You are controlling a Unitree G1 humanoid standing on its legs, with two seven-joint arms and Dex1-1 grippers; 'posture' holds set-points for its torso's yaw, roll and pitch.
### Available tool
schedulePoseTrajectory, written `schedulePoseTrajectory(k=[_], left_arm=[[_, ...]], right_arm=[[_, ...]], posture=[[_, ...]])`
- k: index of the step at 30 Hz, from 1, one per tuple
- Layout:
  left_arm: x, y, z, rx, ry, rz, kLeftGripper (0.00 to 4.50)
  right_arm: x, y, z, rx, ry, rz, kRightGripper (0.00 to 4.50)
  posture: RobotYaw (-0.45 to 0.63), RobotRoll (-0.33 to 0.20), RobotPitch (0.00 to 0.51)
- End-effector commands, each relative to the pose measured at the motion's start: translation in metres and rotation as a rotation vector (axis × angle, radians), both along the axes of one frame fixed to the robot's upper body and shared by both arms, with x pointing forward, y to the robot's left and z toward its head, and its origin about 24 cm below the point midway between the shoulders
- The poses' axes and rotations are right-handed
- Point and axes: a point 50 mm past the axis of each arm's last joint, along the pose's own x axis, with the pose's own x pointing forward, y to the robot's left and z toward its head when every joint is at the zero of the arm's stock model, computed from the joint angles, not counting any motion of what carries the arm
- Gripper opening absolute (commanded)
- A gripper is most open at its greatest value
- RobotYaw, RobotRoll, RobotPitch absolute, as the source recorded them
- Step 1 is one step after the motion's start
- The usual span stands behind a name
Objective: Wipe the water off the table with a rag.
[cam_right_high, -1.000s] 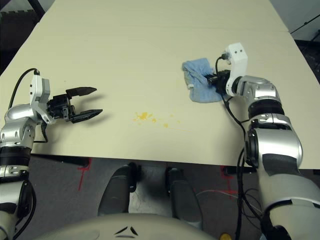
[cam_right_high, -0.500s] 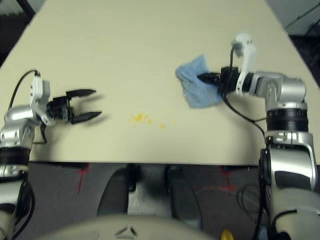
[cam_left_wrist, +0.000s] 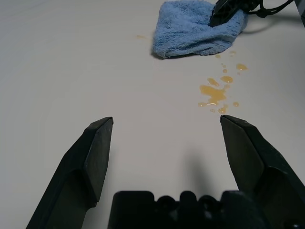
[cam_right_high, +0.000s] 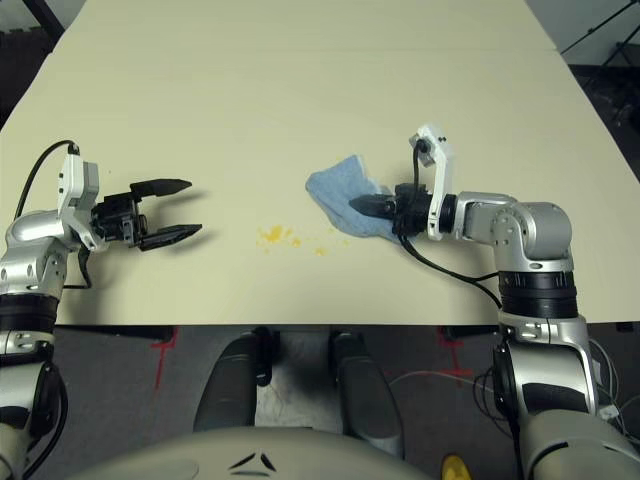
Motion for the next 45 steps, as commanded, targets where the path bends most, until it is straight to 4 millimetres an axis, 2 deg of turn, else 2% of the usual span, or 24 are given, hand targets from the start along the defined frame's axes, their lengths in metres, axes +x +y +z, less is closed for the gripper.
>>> schedulePoseTrajectory(k=[1, 5, 13, 19, 29, 32, 35, 41, 45], left_arm=[[-0.005, 0.002, -0.004, 0.028, 0.024, -0.015, 4.5], [-0.005, 0.002, -0.005, 0.034, 0.027, -0.016, 4.5], [-0.005, 0.004, -0.006, 0.04, 0.027, -0.013, 4.5], [-0.007, 0.006, -0.006, 0.043, 0.026, -0.008, 4.5], [-0.01, 0.008, -0.007, 0.047, 0.031, 0.005, 4.5], [-0.01, 0.008, -0.007, 0.047, 0.031, 0.006, 4.5], [-0.009, 0.008, -0.008, 0.047, 0.031, 0.009, 4.5], [-0.008, 0.008, -0.009, 0.043, 0.03, 0.015, 4.5], [-0.007, 0.007, -0.011, 0.041, 0.031, 0.017, 4.5]], right_arm=[[-0.005, 0.007, -0.016, -0.035, 0.039, 0.005, 0.05], [-0.005, 0.025, -0.018, -0.007, 0.043, 0.048, 0.05], [-0.003, 0.094, -0.017, 0.072, 0.05, 0.222, 0.05], [-0.012, 0.131, -0.019, 0.083, 0.069, 0.338, 0.05], [-0.011, 0.169, -0.012, 0.116, 0.054, 0.401, 0.05], [-0.014, 0.173, -0.01, 0.118, 0.057, 0.43, 0.05], [-0.019, 0.167, -0.01, 0.094, 0.055, 0.464, 0.05], [-0.02, 0.122, -0.014, -0.031, 0.035, 0.456, 0.05], [-0.009, 0.087, -0.005, -0.076, 0.014, 0.356, 0.05]], posture=[[0.18, 0.0, 0.238], [0.18, 0.0, 0.235], [0.19, 0.0, 0.237], [0.2, 0.0, 0.242], [0.21, 0.0, 0.247], [0.21, 0.0, 0.249], [0.21, 0.0, 0.25], [0.2, 0.0, 0.251], [0.19, 0.0, 0.25]])
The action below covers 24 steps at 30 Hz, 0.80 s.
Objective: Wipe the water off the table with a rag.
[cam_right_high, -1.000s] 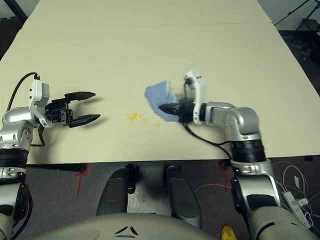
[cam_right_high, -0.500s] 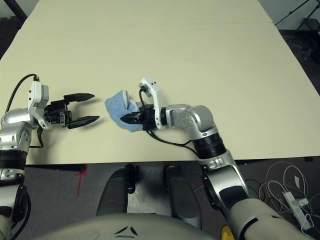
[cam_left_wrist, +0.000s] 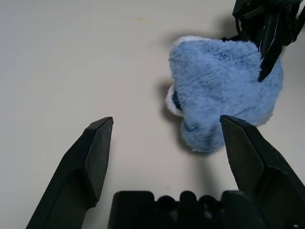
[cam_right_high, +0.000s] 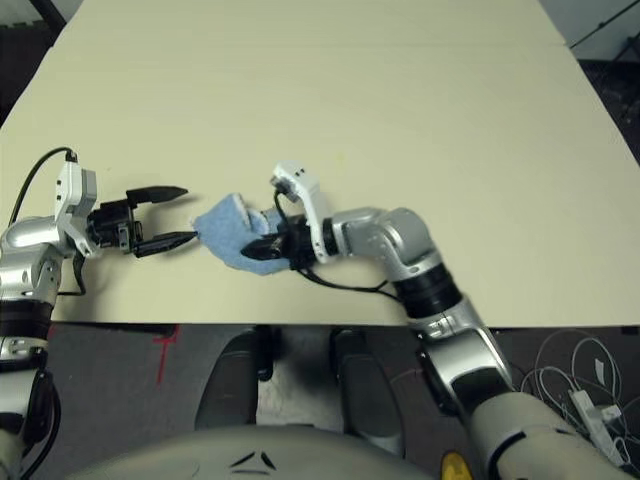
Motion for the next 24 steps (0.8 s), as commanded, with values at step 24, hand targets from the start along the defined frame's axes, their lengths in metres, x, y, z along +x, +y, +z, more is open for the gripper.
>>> schedulePoseTrajectory(k=[24], left_arm=[[0.012, -0.008, -0.007, 0.003, 0.005, -0.025, 4.5]], right_arm=[[0.043, -0.159, 0.099, 0.101, -0.233, -0.501, 0.05]], posture=[[0.12, 0.0, 0.233]])
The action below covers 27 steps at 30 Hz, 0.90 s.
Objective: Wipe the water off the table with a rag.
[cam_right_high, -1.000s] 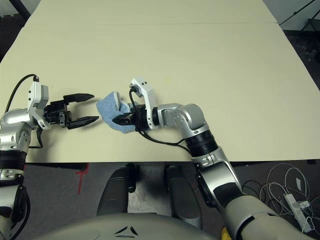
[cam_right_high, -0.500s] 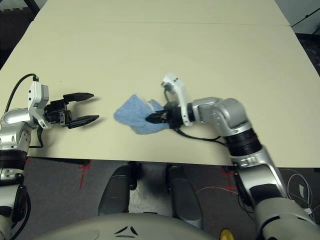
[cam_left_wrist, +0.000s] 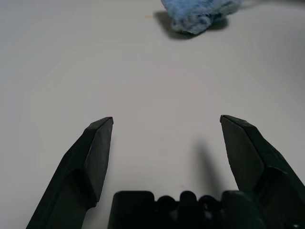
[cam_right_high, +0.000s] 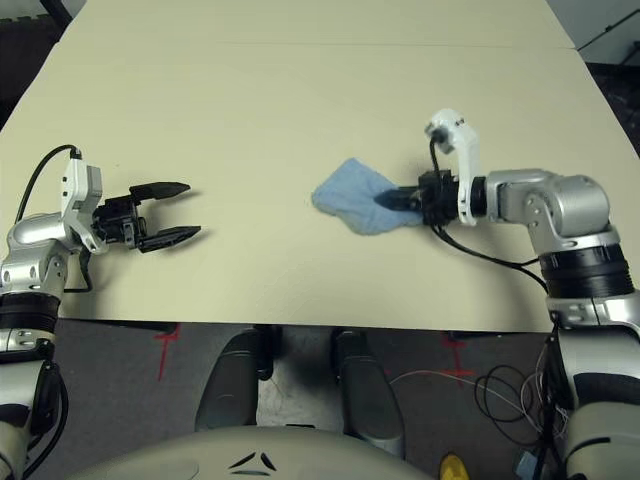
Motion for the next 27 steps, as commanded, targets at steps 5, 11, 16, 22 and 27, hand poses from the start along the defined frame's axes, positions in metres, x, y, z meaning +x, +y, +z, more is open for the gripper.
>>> schedulePoseTrajectory(k=[5, 11, 16, 22, 27], left_arm=[[0.003, -0.002, -0.006, 0.013, 0.017, -0.014, 4.5], [0.004, -0.003, -0.007, 0.009, 0.013, -0.017, 4.5], [0.003, -0.002, -0.007, 0.007, 0.011, -0.016, 4.5], [0.001, -0.001, -0.008, 0.009, 0.016, -0.015, 4.5], [0.001, -0.001, -0.007, 0.006, 0.017, -0.012, 4.5]], right_arm=[[0.012, -0.051, 0.043, 0.011, -0.124, -0.21, 0.05], [0.015, -0.087, 0.035, -0.068, -0.097, -0.345, 0.05], [0.015, -0.11, 0.003, -0.167, -0.033, -0.46, 0.05], [0.013, -0.128, -0.033, -0.29, 0.024, -0.578, 0.78], [0.014, -0.133, -0.04, -0.426, -0.025, -0.592, 2.58]], posture=[[0.12, 0.0, 0.226], [0.11, 0.0, 0.222], [0.12, 0.0, 0.221], [0.12, 0.0, 0.226], [0.12, 0.0, 0.23]])
